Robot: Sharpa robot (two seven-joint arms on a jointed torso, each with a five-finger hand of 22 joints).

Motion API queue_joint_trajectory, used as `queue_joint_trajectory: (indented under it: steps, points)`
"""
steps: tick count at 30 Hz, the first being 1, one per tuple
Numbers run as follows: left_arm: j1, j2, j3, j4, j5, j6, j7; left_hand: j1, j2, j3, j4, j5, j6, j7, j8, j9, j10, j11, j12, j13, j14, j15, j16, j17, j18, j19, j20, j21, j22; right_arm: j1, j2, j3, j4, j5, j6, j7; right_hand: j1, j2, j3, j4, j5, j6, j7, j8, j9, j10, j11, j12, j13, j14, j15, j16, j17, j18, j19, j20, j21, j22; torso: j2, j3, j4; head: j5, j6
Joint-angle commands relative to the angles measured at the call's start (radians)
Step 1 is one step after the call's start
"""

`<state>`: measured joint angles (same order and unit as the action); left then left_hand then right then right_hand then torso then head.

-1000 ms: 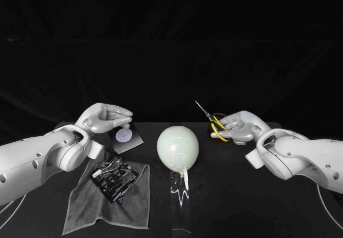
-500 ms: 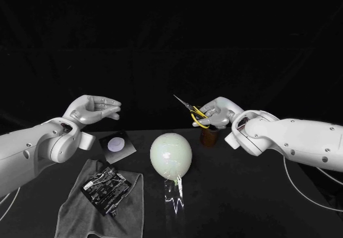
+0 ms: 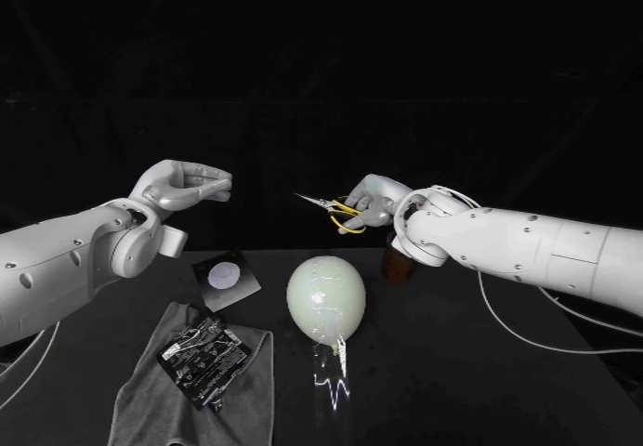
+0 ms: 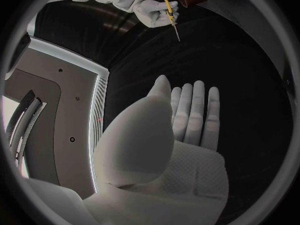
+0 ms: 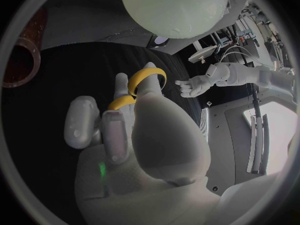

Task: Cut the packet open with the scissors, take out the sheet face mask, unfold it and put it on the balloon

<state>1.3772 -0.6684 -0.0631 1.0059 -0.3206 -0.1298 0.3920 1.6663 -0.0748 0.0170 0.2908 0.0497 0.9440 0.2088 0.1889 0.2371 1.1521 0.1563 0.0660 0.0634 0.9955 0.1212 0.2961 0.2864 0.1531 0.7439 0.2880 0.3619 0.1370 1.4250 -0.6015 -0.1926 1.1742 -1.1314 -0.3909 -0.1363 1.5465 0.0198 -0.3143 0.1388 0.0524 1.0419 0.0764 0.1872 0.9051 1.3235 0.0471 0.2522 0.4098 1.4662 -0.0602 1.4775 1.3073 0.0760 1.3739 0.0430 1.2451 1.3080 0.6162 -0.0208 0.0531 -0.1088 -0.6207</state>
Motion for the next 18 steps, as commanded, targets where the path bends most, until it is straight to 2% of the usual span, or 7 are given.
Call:
queue_joint_trajectory:
  steps: [1,2,4,5,8,12,18]
  points:
    - [0.012,0.025,0.003,-0.038,-0.029,0.037,-0.004,-0.020,0.001,-0.009,-0.001,-0.003,-0.011,0.010,-0.013,-0.006,-0.022,0.007,-0.006,-0.001,-0.037,0.009,-0.025,-0.006,-0.019,-0.021,0.002,-0.016,-0.008,-0.004,0.050,0.001,-0.067,-0.165,0.068,-0.005,0.278,0.271,0.003,-0.005,-0.002,0.007,-0.003,-0.007,0.000,0.078,-0.051,0.002,-0.001,0.055,-0.006,0.006,0.011,0.000,0.009,0.002,0.005,0.107,0.008,-0.0040,0.0029,0.006,0.006]
    - [0.015,0.034,0.003,-0.052,-0.049,0.039,-0.005,-0.040,0.001,-0.020,-0.003,-0.002,-0.034,0.015,-0.026,-0.013,-0.057,0.018,-0.003,0.000,-0.098,0.027,-0.060,-0.016,-0.041,-0.054,0.003,-0.045,-0.023,-0.006,0.072,0.001,-0.091,-0.189,0.074,-0.003,0.278,0.271,0.003,-0.005,-0.002,0.007,-0.003,-0.007,0.000,0.078,-0.051,0.002,-0.001,0.055,-0.006,0.006,0.011,0.000,0.008,0.002,0.005,0.107,0.009,-0.0047,0.0032,0.011,0.009]
    - [0.021,0.048,0.004,-0.072,-0.075,0.039,-0.004,-0.049,-0.001,-0.028,-0.003,-0.002,-0.047,0.017,-0.032,-0.017,-0.086,0.023,-0.002,-0.001,-0.137,0.038,-0.081,-0.024,-0.064,-0.085,0.002,-0.070,-0.036,-0.010,0.105,0.001,-0.129,-0.228,0.083,-0.003,0.278,0.271,0.003,-0.005,-0.002,0.007,-0.003,-0.007,0.000,0.078,-0.051,0.001,-0.001,0.055,-0.006,0.006,0.011,0.000,0.009,0.002,0.005,0.107,0.011,-0.0057,0.0039,0.020,0.010]
    - [0.023,0.053,0.004,-0.079,-0.083,0.039,-0.004,-0.049,-0.001,-0.028,-0.003,-0.002,-0.047,0.017,-0.032,-0.017,-0.086,0.023,-0.002,-0.001,-0.137,0.038,-0.081,-0.024,-0.064,-0.085,0.002,-0.070,-0.036,-0.012,0.117,0.001,-0.142,-0.242,0.086,-0.004,0.278,0.271,0.003,-0.005,-0.002,0.007,-0.003,-0.007,0.000,0.078,-0.051,0.001,-0.001,0.055,-0.006,0.006,0.011,0.000,0.009,0.002,0.005,0.107,0.013,-0.0067,0.0043,0.023,0.012]
    - [0.032,0.075,0.005,-0.103,-0.117,0.035,0.003,-0.049,0.001,-0.033,-0.006,-0.002,-0.055,0.022,-0.036,-0.020,-0.115,0.031,-0.003,0.000,-0.168,0.048,-0.099,-0.031,-0.090,-0.119,0.005,-0.100,-0.052,-0.018,0.168,0.001,-0.196,-0.299,0.095,-0.018,0.278,0.271,0.003,-0.005,-0.002,0.007,-0.003,-0.007,0.000,0.078,-0.051,0.001,-0.001,0.055,-0.006,0.005,0.010,0.000,0.009,0.002,0.005,0.107,0.019,-0.0099,0.0063,0.028,0.014]
    - [0.044,0.105,0.005,-0.127,-0.174,0.030,0.010,-0.046,0.002,-0.036,-0.008,-0.002,-0.060,0.028,-0.037,-0.023,-0.144,0.040,-0.003,0.000,-0.207,0.060,-0.125,-0.041,-0.094,-0.169,0.006,-0.135,-0.067,-0.027,0.231,0.002,-0.260,-0.376,0.099,-0.038,0.279,0.271,0.003,-0.005,-0.002,0.007,-0.002,-0.008,0.000,0.078,-0.051,0.001,-0.002,0.055,-0.006,0.006,0.011,-0.001,0.011,0.002,0.009,0.108,0.025,-0.0141,0.0093,0.035,0.016]
    - [0.054,0.142,0.006,-0.143,-0.259,0.010,0.008,-0.044,0.001,-0.038,-0.008,-0.002,-0.061,0.033,-0.037,-0.024,-0.156,0.045,-0.003,0.000,-0.221,0.065,-0.137,-0.045,-0.094,-0.173,0.006,-0.142,-0.071,-0.035,0.285,0.002,-0.302,-0.467,0.094,-0.052,0.279,0.270,0.003,-0.006,-0.002,0.007,-0.002,-0.008,0.000,0.078,-0.050,0.000,-0.002,0.055,-0.006,0.006,0.012,-0.002,0.012,0.002,0.010,0.109,0.032,-0.0206,0.0132,0.039,0.021]
